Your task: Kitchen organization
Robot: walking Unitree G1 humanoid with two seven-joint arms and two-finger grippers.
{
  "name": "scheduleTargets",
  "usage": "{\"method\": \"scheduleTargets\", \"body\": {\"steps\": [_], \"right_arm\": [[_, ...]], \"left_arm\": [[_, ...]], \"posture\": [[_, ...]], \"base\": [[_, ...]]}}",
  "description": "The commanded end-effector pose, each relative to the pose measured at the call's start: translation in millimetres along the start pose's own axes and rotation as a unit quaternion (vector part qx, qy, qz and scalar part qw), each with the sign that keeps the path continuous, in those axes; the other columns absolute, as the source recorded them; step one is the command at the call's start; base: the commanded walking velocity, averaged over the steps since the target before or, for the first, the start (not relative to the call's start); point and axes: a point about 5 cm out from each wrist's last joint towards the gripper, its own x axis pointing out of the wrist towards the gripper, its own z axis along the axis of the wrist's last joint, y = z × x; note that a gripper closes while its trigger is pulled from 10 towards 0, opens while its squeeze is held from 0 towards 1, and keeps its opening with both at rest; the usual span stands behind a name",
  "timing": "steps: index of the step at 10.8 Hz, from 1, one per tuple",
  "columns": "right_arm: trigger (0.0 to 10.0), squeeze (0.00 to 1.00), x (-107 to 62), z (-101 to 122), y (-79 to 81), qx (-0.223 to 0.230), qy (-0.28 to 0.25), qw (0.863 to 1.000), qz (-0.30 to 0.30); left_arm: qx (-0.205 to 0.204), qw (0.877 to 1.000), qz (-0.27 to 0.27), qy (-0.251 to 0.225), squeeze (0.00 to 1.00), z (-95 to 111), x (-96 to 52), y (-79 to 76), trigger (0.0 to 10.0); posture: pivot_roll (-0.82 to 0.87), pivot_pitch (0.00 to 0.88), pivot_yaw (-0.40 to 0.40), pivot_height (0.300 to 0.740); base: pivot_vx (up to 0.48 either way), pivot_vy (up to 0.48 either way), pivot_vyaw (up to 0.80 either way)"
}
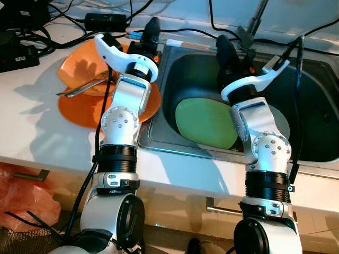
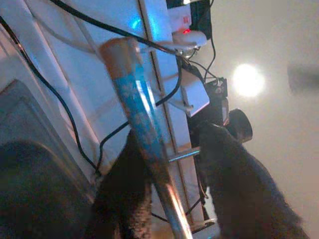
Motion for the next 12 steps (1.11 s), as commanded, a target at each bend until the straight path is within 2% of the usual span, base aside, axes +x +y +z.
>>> {"method": "scheduleTargets", "body": {"steps": [1,2,4,8,9,12], "right_arm": [[0.0,0.0,-1.3,-13.9,-6.4,0.04,-0.004,0.999,-0.016],[0.0,0.0,-0.4,-10.0,-6.6,0.052,-0.018,0.998,-0.018],[0.0,0.0,2.5,1.8,-7.7,0.067,-0.056,0.996,-0.024],[0.0,0.0,5.8,14.1,-8.1,0.088,-0.103,0.99,-0.03],[0.0,0.0,5.3,20.4,-9.9,0.059,-0.127,0.989,-0.042],[0.0,0.0,1.6,37.2,-18.0,0.02,-0.181,0.98,-0.076]], "left_arm": [[-0.047,0.998,-0.033,0.04,1.0,-41.1,5.3,-25.1,10.0],[-0.039,0.998,-0.034,0.046,1.0,-42.0,5.1,-25.7,10.0],[-0.008,0.997,-0.032,0.073,0.0,-49.4,3.6,-26.6,10.0],[0.003,0.995,-0.029,0.092,0.0,-54.2,2.9,-25.6,10.0],[0.015,0.995,-0.031,0.098,0.0,-55.6,2.4,-26.7,10.0],[0.044,0.992,-0.034,0.11,0.0,-57.9,1.4,-27.1,10.0]], "posture": [[0.05,0.138,-0.017,0.74],[0.06,0.135,-0.015,0.74],[0.06,0.135,-0.017,0.74],[0.06,0.135,-0.021,0.74],[0.06,0.135,-0.021,0.74],[0.06,0.133,-0.022,0.74]], "base": [[0.0,0.0,0.0],[0.0,0.0,0.0],[0.0,0.0,0.0],[0.0,0.0,0.0],[0.0,0.0,0.0],[0.0,0.0,0.0]]}}
